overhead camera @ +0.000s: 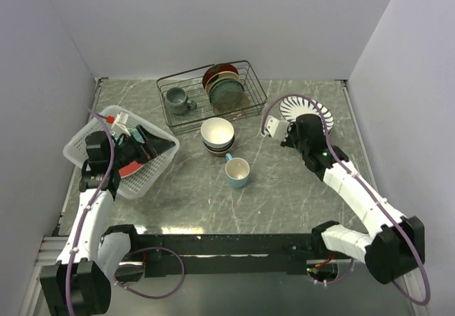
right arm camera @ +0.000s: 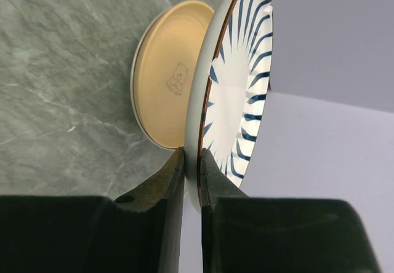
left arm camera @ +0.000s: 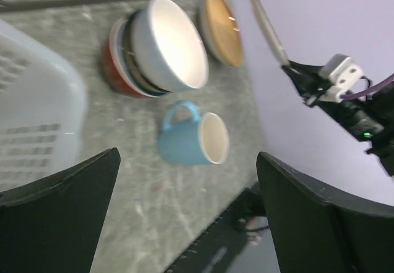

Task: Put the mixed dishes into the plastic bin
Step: Pick up the plate at the center of the board.

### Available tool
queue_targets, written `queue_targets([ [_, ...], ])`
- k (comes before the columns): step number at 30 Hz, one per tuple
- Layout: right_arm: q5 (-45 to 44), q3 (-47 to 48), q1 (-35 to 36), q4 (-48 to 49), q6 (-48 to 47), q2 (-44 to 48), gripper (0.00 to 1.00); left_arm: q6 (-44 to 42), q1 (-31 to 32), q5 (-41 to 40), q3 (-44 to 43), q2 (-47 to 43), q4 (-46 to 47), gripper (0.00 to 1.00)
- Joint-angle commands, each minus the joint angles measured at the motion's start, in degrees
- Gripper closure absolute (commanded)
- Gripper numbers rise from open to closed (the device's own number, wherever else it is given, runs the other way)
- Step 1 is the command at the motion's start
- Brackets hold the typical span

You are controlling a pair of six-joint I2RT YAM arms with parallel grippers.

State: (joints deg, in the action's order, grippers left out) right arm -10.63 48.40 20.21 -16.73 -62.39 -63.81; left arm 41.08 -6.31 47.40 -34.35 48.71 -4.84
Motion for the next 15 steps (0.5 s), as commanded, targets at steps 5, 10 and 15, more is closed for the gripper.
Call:
queue_targets([
  [5,-2.73,1.61,7.11,-3.21,-6.24,10.45,1.0,21.12,13.14,-1.77,0.51,0.59,19.78,0.01],
  [10,-3.52,2.49,10.29,-8.22,-7.74,15.2,1.0,25.97,21.93,-13.09,-3.35,4.46,17.85,0.01],
  [15,-3.52,1.96,14.67,-10.16,-10.64,20.55,1.0,30.19,32.48,-21.19,-8.0,10.07,16.97,0.01],
])
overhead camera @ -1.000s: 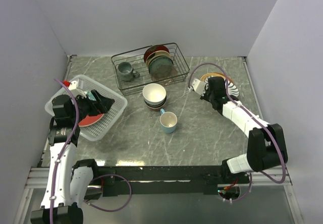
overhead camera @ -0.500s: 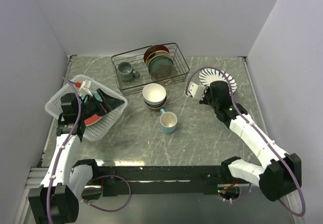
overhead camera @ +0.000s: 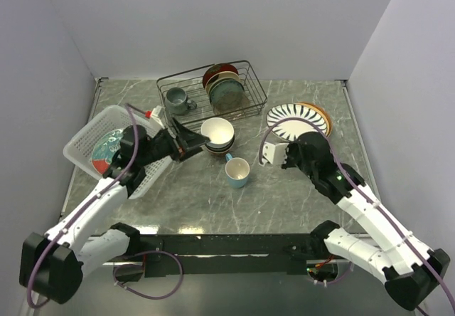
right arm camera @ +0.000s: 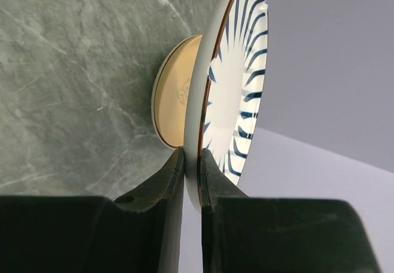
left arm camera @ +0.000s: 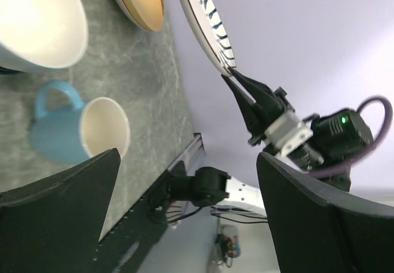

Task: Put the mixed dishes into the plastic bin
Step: Pick up the plate at the center of the board.

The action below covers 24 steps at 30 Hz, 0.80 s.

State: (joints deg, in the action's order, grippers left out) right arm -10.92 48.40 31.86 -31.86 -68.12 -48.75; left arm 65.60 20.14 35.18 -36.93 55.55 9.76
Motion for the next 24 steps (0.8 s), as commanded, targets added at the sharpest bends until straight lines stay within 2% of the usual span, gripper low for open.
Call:
queue_targets([
  [1,-3.23,2.05,3.73,4.79,-5.35,6.12,1.0,6.28,7.36,-10.9,-6.13,4.38,2.2,0.01],
  [5,-3.67,3.54,7.51,3.3,-4.93,8.14,1.0,9.97,14.12,-14.6,-10.69,11.66,2.37,0.01],
  [11,-4.29,4.59,11.56,2.06,-3.16,9.81,1.0,13.49,20.71,-17.59,-18.68,22.91,3.17,0.01],
  [16,-3.23,5.03,12.18,1.27,-2.64,10.52,1.0,13.76,23.54,-22.08,-24.59,29.26,-3.25,0.01],
  [20,-2.62,4.77,13.05,1.18,-2.81,11.31,1.0,14.99,24.42,-23.84,-27.31,33.03,-3.69,0.01],
  [24,-2.35,4.6,13.23,1.36,-2.37,11.57,1.0,14.82,25.03,-24.54,-30.13,35.59,-5.97,0.25],
])
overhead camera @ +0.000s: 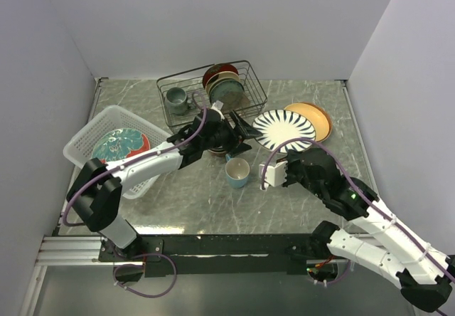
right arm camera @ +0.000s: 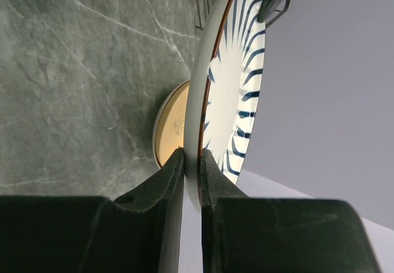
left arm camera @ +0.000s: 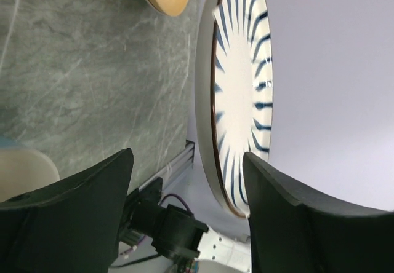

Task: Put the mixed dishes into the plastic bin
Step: Pick up the plate at the center of the board.

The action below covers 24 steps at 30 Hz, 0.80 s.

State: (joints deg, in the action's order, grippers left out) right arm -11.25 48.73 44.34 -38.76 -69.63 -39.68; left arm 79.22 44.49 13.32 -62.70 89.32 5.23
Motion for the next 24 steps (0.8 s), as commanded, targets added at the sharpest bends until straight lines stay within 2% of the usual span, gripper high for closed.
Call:
queue_targets([
  [1,-1.77,4.09,0.66,8.53,-0.69,2.68,1.0,1.03,0.77,-2.95,-5.15,2.43,-2.5,0.26],
  [5,-1.5,3.13,0.93,9.05,-0.6,3.2,1.0,0.67,1.21,-4.18,-6.74,3.41,-4.7,0.32],
  [14,-0.71,1.98,1.89,9.41,0.19,3.03,1.0,1.81,1.21,-3.31,-6.21,3.76,-2.86,0.56],
  [17,-0.18,2.07,2.42,8.8,0.72,2.77,1.0,2.17,1.21,-1.82,-5.95,4.11,-1.46,0.68],
  [18,0.25,2.24,2.51,8.62,1.33,2.68,1.0,2.34,1.3,-1.55,-5.86,4.11,-1.02,0.75],
  [20,0.78,2.33,2.68,8.09,1.77,2.59,1.0,2.25,1.21,-1.19,-5.51,3.76,-0.05,0.81],
  [21,0.96,2.33,2.68,8.09,2.03,2.59,1.0,1.82,1.3,-0.76,-5.25,3.58,0.39,0.91],
  [22,1.14,2.25,2.77,8.09,2.12,2.77,1.0,1.81,1.3,-0.41,-4.55,2.89,1.26,0.95],
  [24,1.22,2.07,2.77,7.74,2.3,2.86,1.0,1.55,1.13,-0.4,-3.4,1.92,2.32,0.99],
])
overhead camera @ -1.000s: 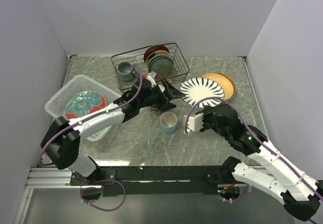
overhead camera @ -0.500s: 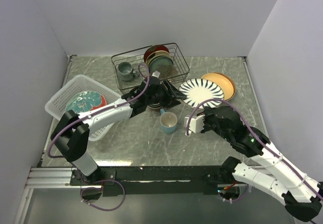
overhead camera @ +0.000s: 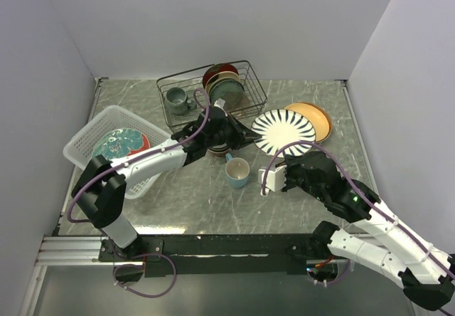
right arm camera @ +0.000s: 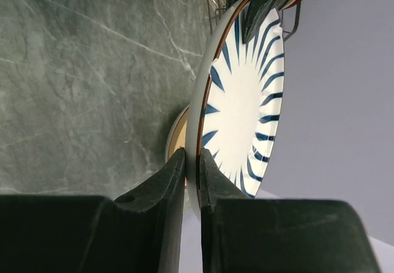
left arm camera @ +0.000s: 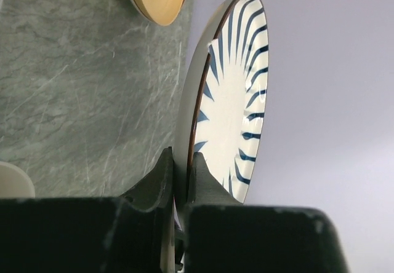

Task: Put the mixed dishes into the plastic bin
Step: Pick up the plate at the center of the board.

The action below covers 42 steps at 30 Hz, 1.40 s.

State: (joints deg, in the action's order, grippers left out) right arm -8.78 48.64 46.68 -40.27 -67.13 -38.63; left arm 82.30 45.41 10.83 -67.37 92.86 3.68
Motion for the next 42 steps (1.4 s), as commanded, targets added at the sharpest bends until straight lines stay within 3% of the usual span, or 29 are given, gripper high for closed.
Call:
queue_targets([
  [1,-0.98,2.16,0.35,8.99,-0.28,1.98,1.0,-1.79,0.21,2.09,2.59,-3.02,5.18,0.99],
  [4,-0.63,1.98,0.35,8.54,0.51,2.42,0.98,-1.97,-0.32,2.09,5.48,-5.92,6.95,0.99],
  [8,0.25,2.07,0.43,8.81,1.74,2.86,0.83,-2.32,-1.55,1.92,8.74,-10.06,9.23,0.99],
  [15,3.67,4.53,0.26,7.23,4.9,3.48,0.39,-3.9,-4.79,0.07,14.45,-18.93,8.46,0.99],
  [18,5.78,7.07,-0.09,6.52,7.35,3.3,0.25,-5.04,-6.64,-0.55,16.3,-23.67,6.87,0.99],
  [32,7.37,8.57,-3.17,12.32,20.79,1.72,0.12,-11.89,-16.49,4.02,23.6,-38.54,3.62,0.99],
  [38,8.6,14.88,-7.47,9.52,30.9,-4.6,0.11,-15.94,-22.02,7.97,25.97,-44.25,2.12,0.99],
  [42,16.22,20.69,-13.61,6.09,37.06,-11.53,0.1,-17.96,-29.04,11.57,27.91,-48.46,0.45,0.99],
])
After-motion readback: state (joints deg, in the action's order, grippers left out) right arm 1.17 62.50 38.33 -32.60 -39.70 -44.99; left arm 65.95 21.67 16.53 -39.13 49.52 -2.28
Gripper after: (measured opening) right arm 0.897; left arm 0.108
